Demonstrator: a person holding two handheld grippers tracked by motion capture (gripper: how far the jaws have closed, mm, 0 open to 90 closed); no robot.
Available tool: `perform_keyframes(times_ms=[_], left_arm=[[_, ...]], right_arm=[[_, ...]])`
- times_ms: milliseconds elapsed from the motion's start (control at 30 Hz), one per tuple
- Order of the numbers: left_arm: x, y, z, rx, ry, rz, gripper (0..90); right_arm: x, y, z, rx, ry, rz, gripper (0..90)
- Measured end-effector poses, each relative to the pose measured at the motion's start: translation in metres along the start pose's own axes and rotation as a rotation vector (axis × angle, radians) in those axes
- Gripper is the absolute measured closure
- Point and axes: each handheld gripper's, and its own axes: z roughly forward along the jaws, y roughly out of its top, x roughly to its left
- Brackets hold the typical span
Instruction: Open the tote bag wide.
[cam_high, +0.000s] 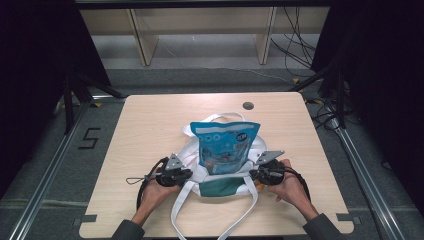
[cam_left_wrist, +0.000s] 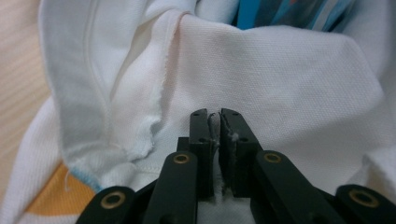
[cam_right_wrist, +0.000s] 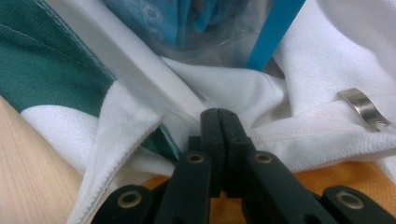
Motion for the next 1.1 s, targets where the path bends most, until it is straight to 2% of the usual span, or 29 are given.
perform_keyframes(times_ms=[33,67,100,133,167,200,300,333,367,400,433,467,500,567,600,667,733,767,833,900,933,1000,1033,1067,1100], left_arm=[[0.001,0.0,0.0,-0.001,0.002,0.012,82.3],[0.0,-0.001,0.0,-0.009,-0.001,-0.018,82.3],[0.0,-0.001,0.0,-0.009,0.003,-0.011,82.3],[0.002,0.0,0.0,-0.005,0.001,0.003,82.1],[0.001,0.001,0.002,-0.008,0.011,-0.006,82.1],[0.002,0.001,0.003,-0.005,0.016,-0.013,82.2],[0.003,0.003,0.004,-0.005,0.025,-0.012,81.4],[0.006,0.005,0.006,-0.005,0.036,0.002,81.4],[0.009,0.006,0.008,-0.004,0.051,0.001,80.9],[0.012,0.008,0.011,-0.012,0.07,-0.012,79.7],[0.014,0.01,0.013,-0.013,0.083,-0.009,79.5],[0.017,0.012,0.015,-0.015,0.085,-0.032,79.5],[0.022,0.013,0.017,-0.017,0.09,-0.023,79.5],[0.029,0.016,0.02,-0.02,0.087,-0.045,79.5],[0.035,0.017,0.022,-0.015,0.087,-0.066,79.4],[0.037,0.018,0.025,-0.02,0.09,-0.076,79.5],[0.042,0.021,0.027,-0.021,0.094,-0.072,79.5],[0.044,0.022,0.028,-0.014,0.101,-0.079,79.5],[0.045,0.024,0.03,-0.015,0.094,-0.079,79.5],[0.048,0.025,0.033,-0.028,0.099,-0.088,79.5],[0.05,0.026,0.032,-0.014,0.083,-0.084,79.5],[0.049,0.025,0.032,-0.025,0.095,-0.087,79.5],[0.049,0.026,0.032,-0.022,0.095,-0.08,79.4],[0.049,0.026,0.033,-0.025,0.1,-0.089,79.3],[0.049,0.026,0.032,-0.02,0.101,-0.093,78.2]], right_arm=[[-0.001,0.0,0.0,0.003,0.008,0.001,90.0],[-0.003,-0.001,0.001,-0.008,0.018,0.009,90.0],[-0.004,-0.001,0.0,-0.006,0.037,0.02,90.0],[-0.005,-0.002,0.002,-0.023,0.022,0.024,90.0],[-0.006,-0.002,0.002,-0.023,0.037,0.03,90.0],[-0.007,-0.001,0.004,-0.031,0.016,0.019,90.0],[-0.009,0.001,0.006,-0.033,0.004,0.026,90.0],[-0.01,0.003,0.005,-0.016,0.003,0.023,90.0],[-0.011,0.005,0.008,-0.023,-0.02,0.018,90.0],[-0.013,0.008,0.012,-0.029,-0.044,0.012,90.0],[-0.017,0.012,0.016,-0.034,-0.048,0.011,90.0],[-0.019,0.014,0.018,-0.042,-0.054,0.022,90.0],[-0.019,0.014,0.018,-0.042,-0.054,0.022,90.0],[-0.025,0.016,0.021,-0.052,-0.054,0.019,90.0],[-0.028,0.02,0.025,-0.054,-0.064,0.037,90.0],[-0.03,0.021,0.029,-0.069,-0.071,0.033,90.0],[-0.034,0.026,0.032,-0.064,-0.09,0.033,90.0],[-0.037,0.028,0.033,-0.051,-0.082,0.037,90.0],[-0.041,0.031,0.047,-0.062,-0.108,0.038,90.0],[-0.04,0.033,0.049,-0.059,-0.111,0.032,90.0],[-0.038,0.036,0.05,-0.04,-0.146,0.0,90.0],[-0.04,0.036,0.05,-0.042,-0.137,-0.009,90.0],[-0.039,0.034,0.048,-0.046,-0.117,0.019,90.0],[-0.04,0.034,0.048,-0.06,-0.116,0.025,90.0],[-0.041,0.033,0.047,-0.069,-0.101,0.061,89.2]])
